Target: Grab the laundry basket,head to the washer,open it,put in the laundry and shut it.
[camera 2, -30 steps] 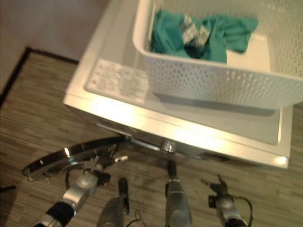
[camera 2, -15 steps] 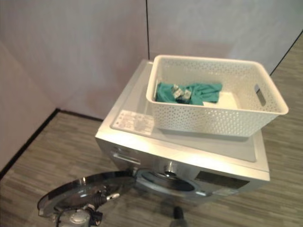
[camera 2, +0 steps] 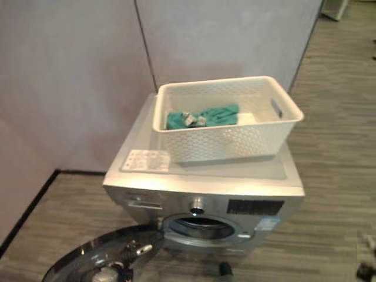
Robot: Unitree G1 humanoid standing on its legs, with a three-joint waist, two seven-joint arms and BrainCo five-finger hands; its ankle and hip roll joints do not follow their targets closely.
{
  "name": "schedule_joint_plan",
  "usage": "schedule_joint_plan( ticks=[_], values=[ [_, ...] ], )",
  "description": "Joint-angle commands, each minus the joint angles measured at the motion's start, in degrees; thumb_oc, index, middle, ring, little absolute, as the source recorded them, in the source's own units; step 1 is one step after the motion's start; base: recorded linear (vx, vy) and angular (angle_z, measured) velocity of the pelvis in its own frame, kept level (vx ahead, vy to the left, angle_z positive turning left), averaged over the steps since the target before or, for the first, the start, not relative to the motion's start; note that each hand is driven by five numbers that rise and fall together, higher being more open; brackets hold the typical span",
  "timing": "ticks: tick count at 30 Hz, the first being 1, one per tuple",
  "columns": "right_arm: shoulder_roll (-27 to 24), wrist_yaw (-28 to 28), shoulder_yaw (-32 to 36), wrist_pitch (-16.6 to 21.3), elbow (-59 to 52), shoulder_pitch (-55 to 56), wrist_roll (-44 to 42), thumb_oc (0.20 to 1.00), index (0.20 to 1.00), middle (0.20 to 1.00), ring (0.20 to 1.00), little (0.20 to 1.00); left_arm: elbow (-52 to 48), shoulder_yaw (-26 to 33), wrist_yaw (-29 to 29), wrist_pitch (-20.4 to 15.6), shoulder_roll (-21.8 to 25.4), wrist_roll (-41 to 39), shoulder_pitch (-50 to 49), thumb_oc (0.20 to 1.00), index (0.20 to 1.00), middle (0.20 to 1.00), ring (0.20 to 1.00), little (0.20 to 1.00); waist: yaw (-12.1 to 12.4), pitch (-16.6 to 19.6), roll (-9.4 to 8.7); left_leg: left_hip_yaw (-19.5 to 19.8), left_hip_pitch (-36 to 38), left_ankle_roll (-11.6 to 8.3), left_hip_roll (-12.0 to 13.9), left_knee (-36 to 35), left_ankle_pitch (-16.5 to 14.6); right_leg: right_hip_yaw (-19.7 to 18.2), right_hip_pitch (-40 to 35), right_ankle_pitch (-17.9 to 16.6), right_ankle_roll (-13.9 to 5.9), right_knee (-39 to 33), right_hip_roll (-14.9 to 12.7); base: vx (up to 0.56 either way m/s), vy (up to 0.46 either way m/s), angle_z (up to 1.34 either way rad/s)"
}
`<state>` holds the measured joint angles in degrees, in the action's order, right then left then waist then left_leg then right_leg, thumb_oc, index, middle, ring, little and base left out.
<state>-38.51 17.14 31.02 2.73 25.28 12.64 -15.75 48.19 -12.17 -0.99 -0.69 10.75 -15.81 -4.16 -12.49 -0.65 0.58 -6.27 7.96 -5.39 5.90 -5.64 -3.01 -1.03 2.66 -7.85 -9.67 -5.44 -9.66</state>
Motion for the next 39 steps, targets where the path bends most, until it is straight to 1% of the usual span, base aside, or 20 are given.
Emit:
schedule_joint_plan(
  ticks=[1, 2, 5, 6, 12, 13, 16, 18, 19, 20, 21, 22, 24, 25, 27, 28, 29, 30, 34, 39],
  values=[
    [-1.8, 5.3, 3.7, 3.1, -2.8, -2.1, 5.9, 1.0, 1.0, 1.0, 1.0, 1.0, 1.8, 0.0, 0.5, -1.0, 2.5, 0.3, 3.8, 1.0, 1.0, 1.0, 1.0, 1.0, 1.6, -0.1, -2.46, 1.1, -1.3, 2.87, 0.2, 3.9, -5.4, 3.1, 4.1, 2.0, -3.13, 6.2, -3.8, 0.03, -0.006, 0.06],
    [-2.5, 5.9, 4.7, 3.8, -11.0, -2.7, 8.9, 1.0, 1.0, 1.0, 1.0, 1.0, 2.6, 0.3, 0.8, -0.6, 2.5, 0.6, 4.0, 1.0, 1.0, 1.0, 1.0, 1.0, 2.0, 0.3, -2.67, 1.4, -1.3, 2.88, 0.3, 3.9, -5.4, 3.3, 3.7, 2.4, -2.94, 6.2, -3.7, 0.03, -0.01, 0.07],
    [-3.2, 5.1, 5.1, 3.7, -18.6, -3.7, 11.4, 1.0, 1.0, 1.0, 1.0, 1.0, 3.1, 0.3, 0.7, -0.5, 2.5, 1.0, 4.2, 1.0, 1.0, 1.0, 1.0, 1.0, 2.5, 0.6, -2.96, 1.7, -1.2, 2.8, 0.4, 3.8, -5.3, 3.7, 3.4, 2.6, -2.79, 6.0, -3.6, 0.03, -0.018, 0.09],
    [-5.6, 2.8, 3.9, 3.6, -23.9, -5.1, 12.6, 1.0, 1.0, 1.0, 1.0, 1.0, 3.3, 0.0, 0.4, -0.3, 2.8, 1.6, 4.2, 1.0, 1.0, 1.0, 1.0, 1.0, 3.2, 0.8, -3.52, 1.8, -1.1, 2.59, 0.7, 3.6, -5.1, 4.0, 3.3, 2.7, -2.69, 5.9, -3.4, 0.02, -0.047, 0.06],
    [-15.2, -3.0, -4.0, 3.8, -25.8, -12.9, 12.4, 1.0, 1.0, 1.0, 1.0, 1.0, 3.0, -2.3, -1.2, -0.3, 3.3, 2.6, 4.3, 1.0, 1.0, 1.0, 1.0, 1.0, 5.7, 1.1, -4.88, 2.5, -1.4, 1.99, 1.4, 3.5, -4.6, 5.2, 2.2, 3.0, -2.38, 5.2, -3.2, 0.01, -0.037, 0.03],
    [-19.2, -5.5, -9.1, 4.3, -22.4, -18.1, 9.7, 1.0, 1.0, 1.0, 1.0, 1.0, 2.7, -3.8, -1.7, -0.5, 3.5, 2.2, 4.1, 1.0, 1.0, 1.0, 1.0, 1.0, 7.0, 1.0, -5.53, 3.0, -1.6, 1.75, 1.7, 3.5, -4.4, 5.7, 1.8, 3.1, -2.26, 4.9, -3.1, 0.01, -0.038, 0.11],
    [-23.4, -7.9, -16.0, 4.0, -18.9, -25.3, 8.7, 1.0, 1.0, 1.0, 1.0, 1.0, 2.3, -4.7, -2.2, -0.7, 3.4, 1.9, 3.7, 1.0, 1.0, 1.0, 1.0, 1.0, 7.7, 0.9, -5.93, 3.3, -1.8, 1.51, 1.9, 3.6, -4.1, 6.2, 1.4, 3.1, -2.13, 4.7, -3.1, 0.0, -0.035, 0.07],
    [-30.2, -9.5, -26.8, 2.1, -12.6, -39.1, 8.3, 1.0, 1.0, 1.0, 1.0, 1.0, 2.6, -6.2, -2.2, -0.6, 3.7, 1.0, 4.0, 1.0, 1.0, 1.0, 1.0, 1.0, 9.0, 0.8, -7.0, 3.7, -1.9, 1.13, 2.4, 3.5, -3.8, 7.0, 0.9, 3.1, -1.9, 4.4, -3.0, 0.01, -0.027, 0.19],
    [-30.3, -9.5, -27.5, 2.1, -12.3, -39.8, 8.3, 1.0, 1.0, 1.0, 1.0, 1.0, 2.6, -6.0, -2.2, -0.6, 3.6, 1.1, 4.0, 1.0, 1.0, 1.0, 1.0, 1.0, 8.8, 0.8, -6.89, 3.7, -1.9, 1.12, 2.4, 3.5, -3.8, 7.0, 0.9, 3.1, -1.89, 4.4, -3.0, 0.01, -0.03, 0.13],
    [-33.0, -11.2, -33.4, 1.2, -7.5, -47.7, 5.3, 1.0, 1.0, 1.0, 1.0, 1.0, 3.3, -7.3, -1.9, -0.5, 4.6, -0.3, 4.3, 1.0, 1.0, 1.0, 1.0, 1.0, 10.2, 0.6, -8.1, 4.1, -2.2, 0.8, 2.7, 3.5, -3.4, 7.4, 0.5, 3.2, -1.67, 4.3, -2.8, 0.0, -0.032, 0.08],
    [-34.2, -12.6, -39.2, 1.0, -3.9, -53.8, 4.0, 1.0, 1.0, 1.0, 1.0, 1.0, 3.3, -7.1, -2.1, -0.6, 4.5, -0.8, 4.2, 1.0, 1.0, 1.0, 1.0, 1.0, 10.1, 0.4, -8.22, 4.3, -2.4, 0.63, 2.8, 3.5, -3.2, 7.6, 0.4, 3.3, -1.58, 4.3, -2.8, 0.0, -0.032, 0.08],
    [-34.2, -12.6, -40.2, 1.0, -3.6, -54.9, 3.9, 1.0, 1.0, 1.0, 1.0, 1.0, 3.3, -6.8, -2.1, -0.6, 4.3, -0.8, 4.1, 1.0, 1.0, 1.0, 1.0, 1.0, 9.8, 0.4, -8.03, 4.3, -2.4, 0.63, 2.8, 3.5, -3.2, 7.6, 0.3, 3.3, -1.57, 4.3, -2.8, -0.01, -0.019, 0.07],
    [-35.1, -15.1, -48.4, 0.3, 3.0, -63.5, 1.7, 1.0, 1.0, 1.0, 1.0, 1.0, 3.7, -7.6, -2.4, -0.5, 5.3, -1.6, 4.0, 1.0, 1.0, 1.0, 1.0, 1.0, 10.9, 0.3, -9.21, 4.6, -2.8, 0.27, 3.1, 3.5, -2.9, 8.2, 0.1, 3.5, -1.41, 4.2, -2.6, 0.0, -0.029, 0.23],
    [-34.5, -18.3, -60.8, -0.6, 10.7, -75.4, -0.2, 1.0, 1.0, 1.0, 1.0, 1.0, 4.0, -7.0, -2.6, -0.5, 5.4, -2.5, 3.4, 1.0, 1.0, 1.0, 1.0, 1.0, 11.1, 0.1, -9.48, 4.9, -3.1, -0.01, 3.4, 3.6, -2.5, 8.5, -0.1, 3.5, -1.27, 4.0, -2.4, 0.0, -0.048, 0.21],
    [-33.6, -20.5, -66.4, -1.4, 14.5, -80.2, -1.1, 1.0, 1.0, 1.0, 1.0, 1.0, 4.3, -6.8, -2.7, -0.4, 5.5, -2.9, 3.2, 1.0, 1.0, 1.0, 1.0, 1.0, 11.2, -0.1, -9.67, 5.1, -3.3, -0.22, 3.5, 3.7, -2.3, 8.8, -0.2, 3.6, -1.16, 3.9, -2.3, 0.0, -0.039, 0.12],
    [-31.9, -23.6, -73.3, -2.7, 19.1, -86.3, -2.1, 1.0, 1.0, 1.0, 1.0, 1.0, 4.7, -6.8, -2.9, -0.3, 6.1, -3.6, 2.8, 1.0, 1.0, 1.0, 1.0, 1.0, 11.8, -0.4, -10.39, 5.4, -3.8, -0.54, 3.9, 3.8, -2.0, 9.2, -0.2, 3.6, -1.03, 3.8, -2.0, 0.0, -0.025, 0.21],
    [-31.7, -23.7, -74.2, -2.6, 19.4, -87.2, -2.2, 1.0, 1.0, 1.0, 1.0, 1.0, 4.7, -6.7, -2.9, -0.3, 5.9, -3.6, 2.8, 1.0, 1.0, 1.0, 1.0, 1.0, 11.7, -0.5, -10.13, 5.4, -3.8, -0.54, 3.9, 3.8, -2.0, 9.2, -0.2, 3.6, -1.03, 3.7, -2.0, -0.01, -0.053, 0.17],
    [-30.5, -26.3, -80.1, -3.6, 22.0, -91.7, -1.2, 1.0, 1.0, 1.0, 1.0, 1.0, 4.6, -6.5, -3.3, -0.3, 6.6, -4.1, 2.3, 1.0, 1.0, 1.0, 1.0, 1.0, 12.2, -0.8, -10.71, 5.5, -4.3, -0.84, 4.3, 3.8, -1.7, 9.6, -0.2, 3.7, -0.96, 3.6, -1.8, 0.0, 0.0, 0.0],
    [-27.6, -29.1, -86.3, -4.6, 26.3, -95.9, 1.3, 1.0, 1.0, 1.0, 1.0, 1.0, 4.1, -6.5, -3.7, -0.4, 7.4, -4.5, 1.9, 1.0, 1.0, 1.0, 1.0, 1.0, 13.0, -1.9, -11.17, 6.3, -5.5, -1.31, 5.0, 4.3, -1.2, 10.2, -0.1, 4.0, -0.71, 3.4, -1.3, -0.01, -0.046, 0.11],
    [-25.5, -29.7, -87.1, -4.8, 26.6, -95.3, 3.0, 1.0, 1.0, 1.0, 1.0, 1.0, 3.6, -6.5, -3.4, -0.5, 7.9, -4.7, 2.2, 1.0, 1.0, 1.0, 1.0, 1.0, 13.7, -2.8, -11.52, 6.9, -6.5, -1.61, 5.6, 4.3, -0.7, 11.0, -0.1, 4.3, -0.5, 3.3, -0.8, -0.01, -0.028, 0.05]
  ],
)
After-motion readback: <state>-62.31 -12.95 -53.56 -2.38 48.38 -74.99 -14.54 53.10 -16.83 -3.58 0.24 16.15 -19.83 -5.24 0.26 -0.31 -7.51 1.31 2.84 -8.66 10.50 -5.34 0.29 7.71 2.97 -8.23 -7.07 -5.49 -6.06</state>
